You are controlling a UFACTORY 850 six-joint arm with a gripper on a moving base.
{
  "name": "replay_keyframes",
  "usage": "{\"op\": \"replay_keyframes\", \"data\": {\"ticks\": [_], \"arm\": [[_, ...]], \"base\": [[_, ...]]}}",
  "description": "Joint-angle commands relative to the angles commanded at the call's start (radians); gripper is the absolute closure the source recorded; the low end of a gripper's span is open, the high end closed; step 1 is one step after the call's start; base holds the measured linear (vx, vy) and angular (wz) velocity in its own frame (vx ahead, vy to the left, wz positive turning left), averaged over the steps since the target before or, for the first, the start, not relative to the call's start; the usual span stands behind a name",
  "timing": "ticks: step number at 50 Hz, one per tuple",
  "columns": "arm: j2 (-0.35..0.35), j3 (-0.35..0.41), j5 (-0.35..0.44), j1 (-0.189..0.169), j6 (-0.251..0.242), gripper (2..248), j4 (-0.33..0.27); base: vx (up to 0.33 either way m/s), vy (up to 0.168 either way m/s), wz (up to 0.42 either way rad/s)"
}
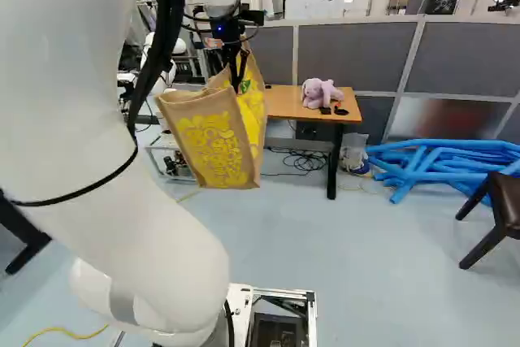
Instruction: Pick up the bag on the ground and place it on the table
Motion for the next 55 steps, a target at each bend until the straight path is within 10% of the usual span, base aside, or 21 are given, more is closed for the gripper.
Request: {"op": "replay_keyframes", "data": {"ticks": [55], "arm": [[0.000,0.000,0.000,0.000,0.000,229,0.000]], "base": [[0.211,0.000,-0.012]]}}
